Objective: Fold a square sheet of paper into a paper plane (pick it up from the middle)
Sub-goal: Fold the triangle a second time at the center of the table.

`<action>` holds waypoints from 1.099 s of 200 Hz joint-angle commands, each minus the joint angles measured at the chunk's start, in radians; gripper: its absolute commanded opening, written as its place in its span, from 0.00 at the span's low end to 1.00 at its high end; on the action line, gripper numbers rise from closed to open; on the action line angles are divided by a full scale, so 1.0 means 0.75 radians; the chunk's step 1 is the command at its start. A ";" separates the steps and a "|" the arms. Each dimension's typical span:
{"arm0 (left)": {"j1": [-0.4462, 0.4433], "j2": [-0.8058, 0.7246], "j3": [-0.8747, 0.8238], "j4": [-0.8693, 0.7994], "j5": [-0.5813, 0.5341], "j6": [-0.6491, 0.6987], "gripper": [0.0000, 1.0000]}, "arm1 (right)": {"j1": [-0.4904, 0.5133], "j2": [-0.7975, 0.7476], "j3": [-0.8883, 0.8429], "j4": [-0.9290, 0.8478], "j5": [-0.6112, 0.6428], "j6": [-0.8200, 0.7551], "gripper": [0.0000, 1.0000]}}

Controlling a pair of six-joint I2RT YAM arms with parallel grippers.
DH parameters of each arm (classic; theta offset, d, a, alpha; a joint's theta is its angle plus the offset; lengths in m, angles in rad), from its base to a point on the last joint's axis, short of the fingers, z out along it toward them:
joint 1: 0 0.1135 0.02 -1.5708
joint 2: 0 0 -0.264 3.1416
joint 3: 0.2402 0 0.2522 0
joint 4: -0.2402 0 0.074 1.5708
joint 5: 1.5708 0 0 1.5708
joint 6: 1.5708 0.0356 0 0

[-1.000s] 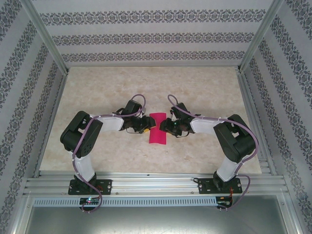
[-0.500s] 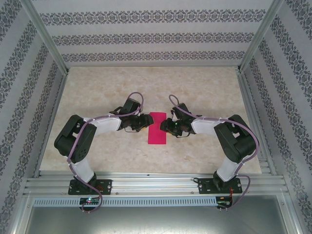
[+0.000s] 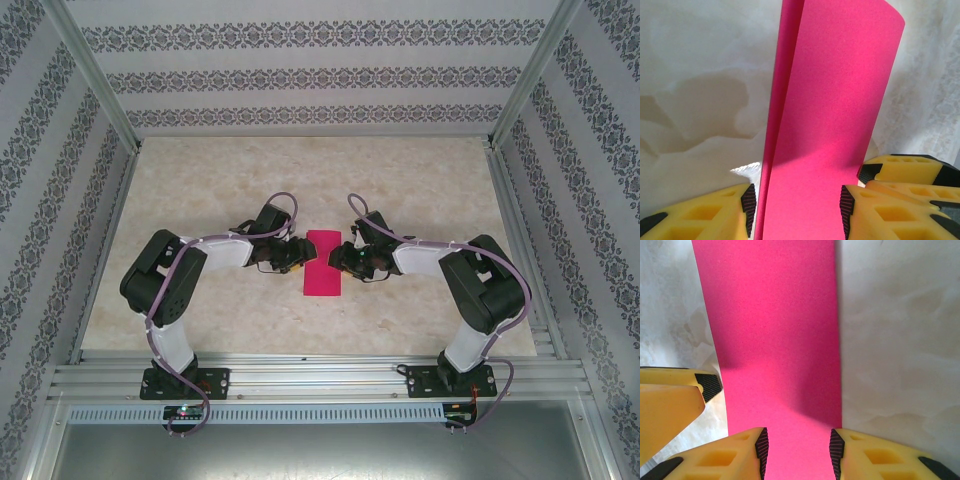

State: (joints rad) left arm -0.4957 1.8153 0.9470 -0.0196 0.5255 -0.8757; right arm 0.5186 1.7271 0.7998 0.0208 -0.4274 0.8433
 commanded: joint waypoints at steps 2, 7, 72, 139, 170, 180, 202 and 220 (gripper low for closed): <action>-0.012 0.034 0.041 0.020 0.053 0.010 0.50 | -0.002 0.098 -0.052 -0.067 0.061 0.010 0.42; -0.012 0.035 0.043 0.018 0.057 0.010 0.49 | -0.002 0.100 -0.052 -0.067 0.061 0.010 0.42; -0.012 0.025 0.048 0.026 0.085 0.016 0.45 | -0.006 0.104 -0.053 -0.060 0.059 0.013 0.42; -0.008 0.039 0.064 0.092 0.111 0.005 0.47 | -0.006 0.107 -0.058 -0.056 0.053 0.013 0.42; 0.000 0.087 0.108 0.180 0.169 -0.009 0.49 | -0.007 0.111 -0.062 -0.052 0.051 0.013 0.42; 0.006 0.108 0.128 0.189 0.183 -0.005 0.49 | -0.006 0.110 -0.062 -0.049 0.049 0.015 0.42; 0.022 0.133 0.153 0.219 0.201 -0.007 0.50 | -0.006 0.111 -0.064 -0.048 0.048 0.015 0.42; 0.034 0.147 0.178 0.232 0.210 0.008 0.51 | -0.009 0.113 -0.064 -0.048 0.048 0.015 0.42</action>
State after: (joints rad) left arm -0.4892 1.9060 1.0447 0.0986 0.6502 -0.8761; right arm 0.5121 1.7306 0.7971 0.0284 -0.4412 0.8436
